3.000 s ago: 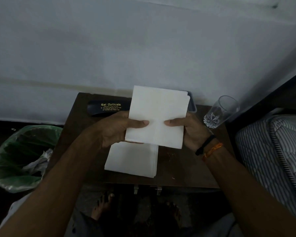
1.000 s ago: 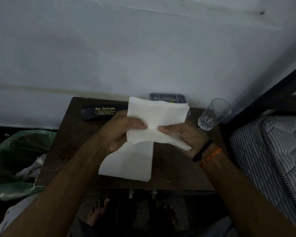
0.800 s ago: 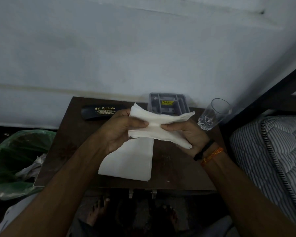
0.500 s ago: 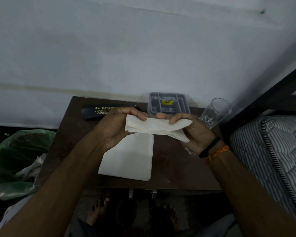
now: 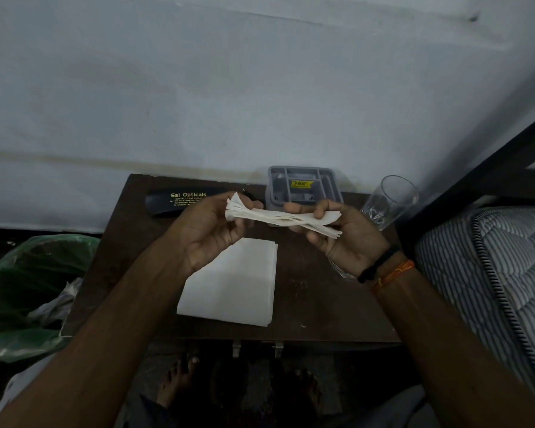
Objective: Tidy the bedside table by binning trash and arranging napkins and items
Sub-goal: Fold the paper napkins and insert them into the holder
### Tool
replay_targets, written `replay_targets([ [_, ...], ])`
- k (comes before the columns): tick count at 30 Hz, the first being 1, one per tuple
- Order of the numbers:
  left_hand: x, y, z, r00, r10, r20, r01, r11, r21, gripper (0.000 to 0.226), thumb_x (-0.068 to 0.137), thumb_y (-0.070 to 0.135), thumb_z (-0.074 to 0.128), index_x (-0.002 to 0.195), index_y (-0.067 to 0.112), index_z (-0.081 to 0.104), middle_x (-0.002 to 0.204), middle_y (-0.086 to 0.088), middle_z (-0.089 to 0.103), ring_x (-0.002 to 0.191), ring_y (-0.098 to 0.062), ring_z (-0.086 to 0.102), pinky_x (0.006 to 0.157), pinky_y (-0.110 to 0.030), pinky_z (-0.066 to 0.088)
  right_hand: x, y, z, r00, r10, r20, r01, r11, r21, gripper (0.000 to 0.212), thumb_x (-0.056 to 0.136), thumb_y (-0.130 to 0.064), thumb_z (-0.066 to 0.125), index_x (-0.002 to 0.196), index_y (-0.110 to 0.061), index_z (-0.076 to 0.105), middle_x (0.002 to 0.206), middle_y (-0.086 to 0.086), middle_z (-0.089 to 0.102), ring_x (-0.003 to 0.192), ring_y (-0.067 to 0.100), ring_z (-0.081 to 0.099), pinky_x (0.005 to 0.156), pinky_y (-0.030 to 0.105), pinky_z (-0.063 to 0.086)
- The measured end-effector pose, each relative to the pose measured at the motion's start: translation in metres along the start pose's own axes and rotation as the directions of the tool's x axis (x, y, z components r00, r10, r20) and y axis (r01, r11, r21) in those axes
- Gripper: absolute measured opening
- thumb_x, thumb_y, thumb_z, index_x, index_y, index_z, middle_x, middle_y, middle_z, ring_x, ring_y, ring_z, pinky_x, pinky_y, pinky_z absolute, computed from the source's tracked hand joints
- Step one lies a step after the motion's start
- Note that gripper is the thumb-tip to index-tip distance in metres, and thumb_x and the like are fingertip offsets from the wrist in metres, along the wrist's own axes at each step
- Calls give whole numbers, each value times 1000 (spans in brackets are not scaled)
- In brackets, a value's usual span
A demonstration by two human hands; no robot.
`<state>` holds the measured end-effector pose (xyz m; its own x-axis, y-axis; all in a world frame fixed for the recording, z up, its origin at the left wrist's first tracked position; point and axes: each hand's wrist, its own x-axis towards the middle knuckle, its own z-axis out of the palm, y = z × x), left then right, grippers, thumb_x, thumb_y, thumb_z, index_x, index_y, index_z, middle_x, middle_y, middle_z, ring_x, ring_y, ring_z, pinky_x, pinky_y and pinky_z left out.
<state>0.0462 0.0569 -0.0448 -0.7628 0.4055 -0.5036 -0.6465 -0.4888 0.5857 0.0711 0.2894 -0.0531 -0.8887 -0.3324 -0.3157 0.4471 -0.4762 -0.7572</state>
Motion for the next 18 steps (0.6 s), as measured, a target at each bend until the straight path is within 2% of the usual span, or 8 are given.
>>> replay_targets([
  [2,-1,1,0,999,-26,34,29,994,-107,48,95,1,42,57,-1,71,85,-21,71,56,-16,67,41,-15,49,1,0,0,1000,11,-12,-11,1000,26,22,84,-4,49,65,-8,60,122,20,66,91,31,73,55,22,60],
  [4,-1,1,-1,998,-25,56,34,986,-165,50,95,-3,37,56,-1,68,82,-22,72,53,-18,67,41,-15,50,1,0,1,1000,13,-17,-12,999,50,20,83,-7,50,64,-8,57,123,21,64,89,30,73,56,22,60],
  [7,0,2,-2,999,20,33,-16,992,-125,52,94,-6,34,55,0,68,80,-23,73,56,-21,68,43,-16,51,0,-1,2,1000,5,-13,-4,998,68,24,84,-7,46,62,-7,56,120,23,65,88,32,73,59,24,61],
  [10,-1,2,-4,997,64,38,-63,998,-28,49,89,-5,31,55,1,65,81,-21,72,57,-21,66,45,-17,51,-3,-4,1,1000,19,1,-19,998,59,28,85,-7,37,64,-2,56,119,27,63,94,36,71,65,30,62],
  [13,-1,2,-6,993,82,86,-88,994,71,42,83,8,32,56,3,64,82,-19,70,66,-24,66,50,-20,52,-3,-5,-2,998,30,-47,-29,999,22,33,85,-26,48,65,-1,57,109,25,68,97,36,69,65,33,62],
  [15,0,1,-7,990,116,85,-130,975,182,42,85,16,35,55,4,63,79,-17,68,71,-21,67,54,-23,51,0,-2,-4,991,11,-134,-29,991,-133,35,84,-35,63,66,-5,60,99,17,72,94,28,70,59,30,61],
  [18,2,-3,-2,977,205,62,-211,882,422,35,81,18,55,47,11,61,72,-7,67,71,-12,66,52,-23,46,4,4,-3,981,-72,-179,6,938,-346,19,70,-18,79,83,-11,68,92,6,73,86,18,71,58,25,58],
])
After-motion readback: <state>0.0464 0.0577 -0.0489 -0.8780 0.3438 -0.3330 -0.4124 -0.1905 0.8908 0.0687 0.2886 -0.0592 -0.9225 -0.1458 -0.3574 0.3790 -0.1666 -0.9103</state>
